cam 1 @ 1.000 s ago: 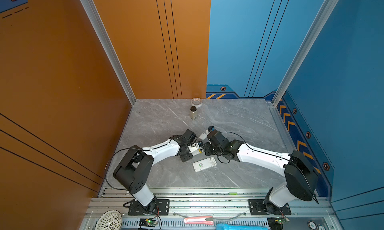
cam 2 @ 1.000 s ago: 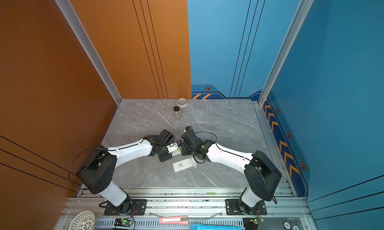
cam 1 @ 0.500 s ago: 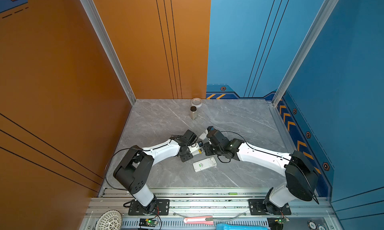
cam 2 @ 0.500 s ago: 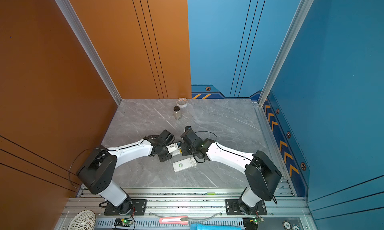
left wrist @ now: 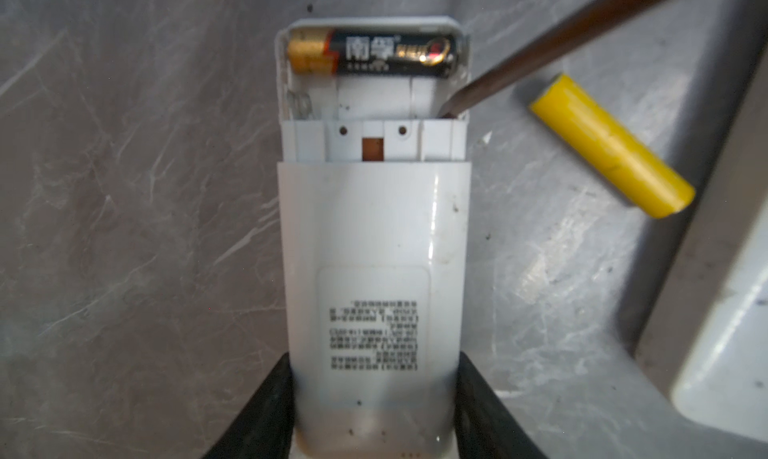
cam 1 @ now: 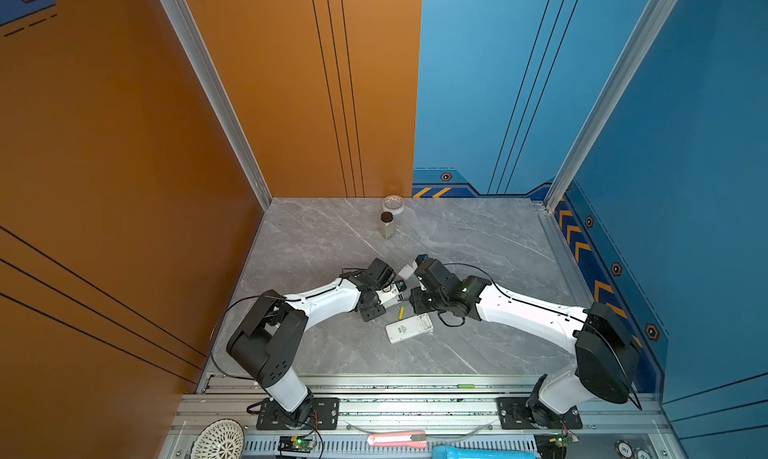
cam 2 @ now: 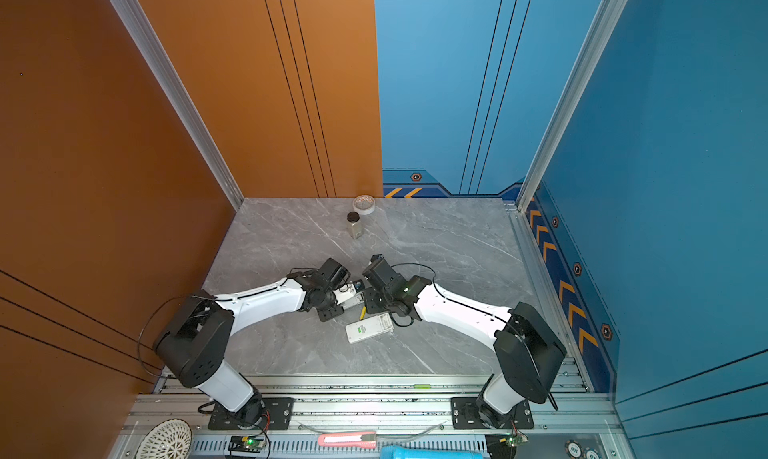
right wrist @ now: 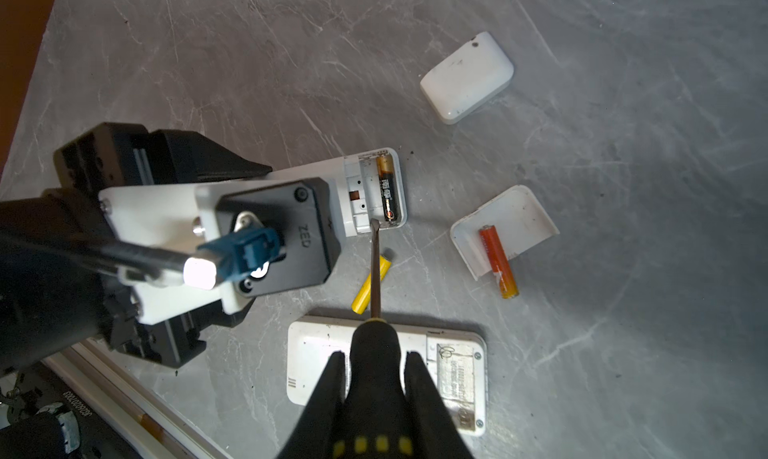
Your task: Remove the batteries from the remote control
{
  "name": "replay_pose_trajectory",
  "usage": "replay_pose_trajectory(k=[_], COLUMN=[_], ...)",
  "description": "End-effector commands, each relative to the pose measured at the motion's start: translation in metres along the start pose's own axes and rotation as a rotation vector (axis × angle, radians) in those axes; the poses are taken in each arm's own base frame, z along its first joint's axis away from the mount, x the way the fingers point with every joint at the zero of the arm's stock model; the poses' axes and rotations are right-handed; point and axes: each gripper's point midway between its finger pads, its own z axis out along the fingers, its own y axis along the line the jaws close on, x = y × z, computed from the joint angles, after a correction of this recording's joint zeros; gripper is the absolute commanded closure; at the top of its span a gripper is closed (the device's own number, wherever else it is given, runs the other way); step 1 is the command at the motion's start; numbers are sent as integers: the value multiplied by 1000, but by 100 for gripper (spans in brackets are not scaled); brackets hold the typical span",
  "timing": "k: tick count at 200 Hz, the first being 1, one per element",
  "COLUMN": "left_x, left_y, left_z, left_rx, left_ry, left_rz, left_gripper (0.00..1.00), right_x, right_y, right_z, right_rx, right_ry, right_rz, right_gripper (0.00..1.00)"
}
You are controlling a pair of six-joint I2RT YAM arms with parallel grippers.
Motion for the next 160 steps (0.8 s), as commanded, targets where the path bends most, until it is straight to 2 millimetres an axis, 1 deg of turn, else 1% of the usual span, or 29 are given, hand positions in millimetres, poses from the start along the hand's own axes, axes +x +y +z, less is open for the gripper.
replay_pose_trajectory(k=[1,19,35,49,68,96,160], left_x=[-2,-3,-2,-1,1,0,-2], left_y=[9,2,-5,-9,-7,-5,-8], left_z=[-2,-1,1,3,3,1,2], left_rx=[-26,24,68,85,70,59,73], left_ry=[-15,-24,-12,-8,0,-4,-12], left_rz=[-38,-44,-47,-42,-42,-31,-17], left_gripper=[100,100,100,100,100,100,100], right_x=[-6,-10,-8,-8,-6,1,-13], right_y=[-8,-14,-18,-16,-9,-8,2], right_z=[-20,-28,-28,-25,-20,-12,-17], right_rx=[25,56,83,73,54,65,27], right_ry=[-39,-64,-49,-37,-13,17,-38], right_rz=[34,41,31,19,4,-12,-6], right_gripper=[100,100,100,100,100,100,100])
